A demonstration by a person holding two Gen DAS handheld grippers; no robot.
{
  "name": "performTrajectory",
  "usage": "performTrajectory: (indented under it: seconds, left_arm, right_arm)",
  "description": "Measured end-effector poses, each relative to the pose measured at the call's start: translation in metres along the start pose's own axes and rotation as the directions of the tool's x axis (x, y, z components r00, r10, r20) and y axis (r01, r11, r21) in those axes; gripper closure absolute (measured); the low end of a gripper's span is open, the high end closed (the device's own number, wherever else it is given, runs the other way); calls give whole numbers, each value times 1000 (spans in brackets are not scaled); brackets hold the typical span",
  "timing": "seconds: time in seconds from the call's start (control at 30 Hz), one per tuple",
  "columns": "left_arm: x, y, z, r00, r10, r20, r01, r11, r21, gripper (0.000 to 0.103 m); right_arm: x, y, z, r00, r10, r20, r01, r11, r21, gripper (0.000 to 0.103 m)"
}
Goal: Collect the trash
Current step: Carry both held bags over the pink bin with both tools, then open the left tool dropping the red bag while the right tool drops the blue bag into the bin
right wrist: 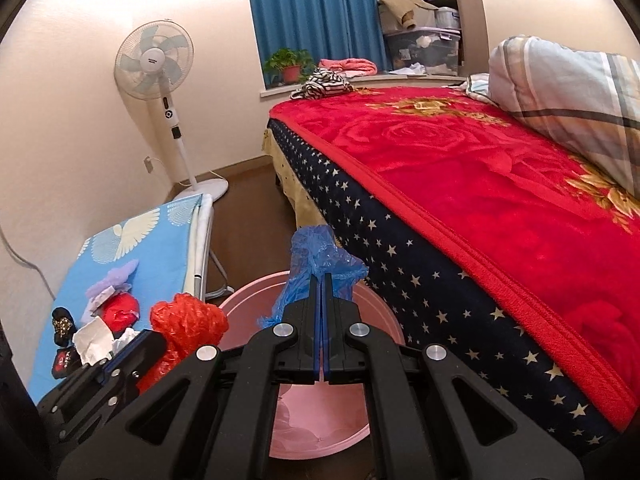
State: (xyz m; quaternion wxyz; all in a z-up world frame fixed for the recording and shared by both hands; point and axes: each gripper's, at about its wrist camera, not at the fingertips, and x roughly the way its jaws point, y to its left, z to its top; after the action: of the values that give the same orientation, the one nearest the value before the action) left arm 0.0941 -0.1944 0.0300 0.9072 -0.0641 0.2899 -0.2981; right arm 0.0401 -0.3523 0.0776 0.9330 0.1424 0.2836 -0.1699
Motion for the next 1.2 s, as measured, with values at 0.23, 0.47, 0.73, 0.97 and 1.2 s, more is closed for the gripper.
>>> performTrajectory:
  seconds: [0.23, 0.47, 0.73, 0.97, 1.2]
  left_arm:
    - [16, 5, -3, 999, -24, -40, 23, 999, -25, 98]
    - [21, 7, -5, 998, -20, -61, 17, 999, -38, 92]
    - [13, 21, -5, 998, 11, -59, -16, 996, -83, 83]
    - [1, 25, -5, 998, 45, -54, -49, 996, -78, 83]
    - [-26, 34, -6, 996, 85, -28, -86, 995, -56, 83]
  right_arm:
    - [8, 1, 0, 1000, -5, -9, 5, 1000, -4, 102]
    - [11, 0, -1, 1000, -18, -15, 18, 1000, 3, 98]
    - [13, 2, -7, 999, -35, -31, 35, 999, -1, 67]
    - [7, 2, -7, 1000, -23, -18, 23, 1000, -3, 66]
    - [0, 17, -10, 1000, 1, -3, -1, 999, -45, 66]
